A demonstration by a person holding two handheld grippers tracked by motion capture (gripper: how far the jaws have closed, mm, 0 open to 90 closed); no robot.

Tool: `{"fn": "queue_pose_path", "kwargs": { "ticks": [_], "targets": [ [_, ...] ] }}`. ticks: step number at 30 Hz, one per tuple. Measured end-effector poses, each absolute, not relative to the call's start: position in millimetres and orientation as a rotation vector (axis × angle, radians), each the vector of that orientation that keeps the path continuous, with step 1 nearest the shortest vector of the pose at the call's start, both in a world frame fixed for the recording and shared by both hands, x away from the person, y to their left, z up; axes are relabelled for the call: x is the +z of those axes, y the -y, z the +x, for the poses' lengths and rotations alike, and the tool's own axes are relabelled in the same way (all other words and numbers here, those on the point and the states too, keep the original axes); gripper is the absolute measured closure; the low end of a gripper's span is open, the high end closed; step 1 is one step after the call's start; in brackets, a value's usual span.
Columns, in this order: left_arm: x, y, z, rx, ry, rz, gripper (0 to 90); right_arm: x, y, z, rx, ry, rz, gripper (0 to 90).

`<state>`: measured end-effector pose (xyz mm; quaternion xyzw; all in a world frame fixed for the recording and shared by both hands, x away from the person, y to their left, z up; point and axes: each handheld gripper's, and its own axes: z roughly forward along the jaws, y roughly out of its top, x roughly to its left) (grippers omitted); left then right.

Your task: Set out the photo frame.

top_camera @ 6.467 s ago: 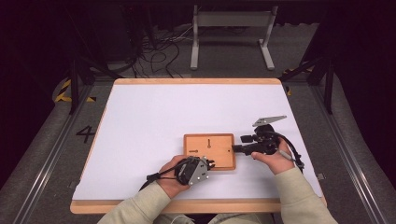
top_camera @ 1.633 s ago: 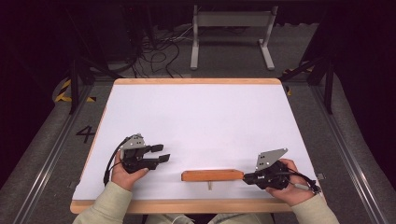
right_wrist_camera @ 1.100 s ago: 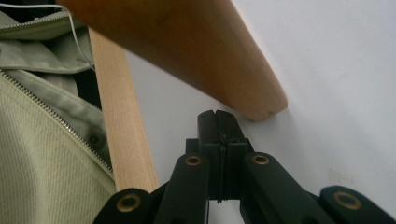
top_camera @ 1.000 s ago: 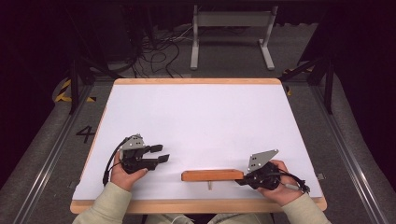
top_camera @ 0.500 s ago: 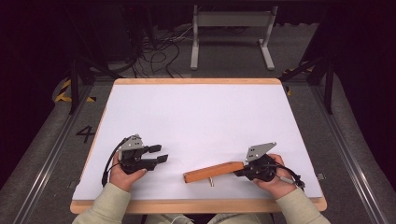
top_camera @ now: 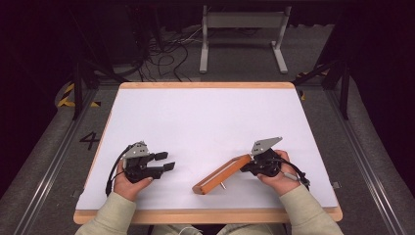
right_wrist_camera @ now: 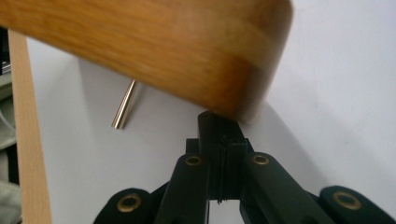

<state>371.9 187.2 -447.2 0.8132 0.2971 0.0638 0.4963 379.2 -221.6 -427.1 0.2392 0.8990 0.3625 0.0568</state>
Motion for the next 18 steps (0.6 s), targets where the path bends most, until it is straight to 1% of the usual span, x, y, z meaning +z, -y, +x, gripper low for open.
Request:
{"fn": "queue_pose_path", "kwargs": {
  "ticks": [9,18],
  "targets": [
    [-447.4,-188.2,372.1,0.158,-0.728,1.966,46.4,-423.2,211.2,402.4,1.1,-2.722,0.733,90.0],
    [-448.0,-187.8,372.6,0.158,-0.724,1.97,46.3,-426.7,196.9,420.7,1.11,-2.721,0.745,90.0]
  ]
}}
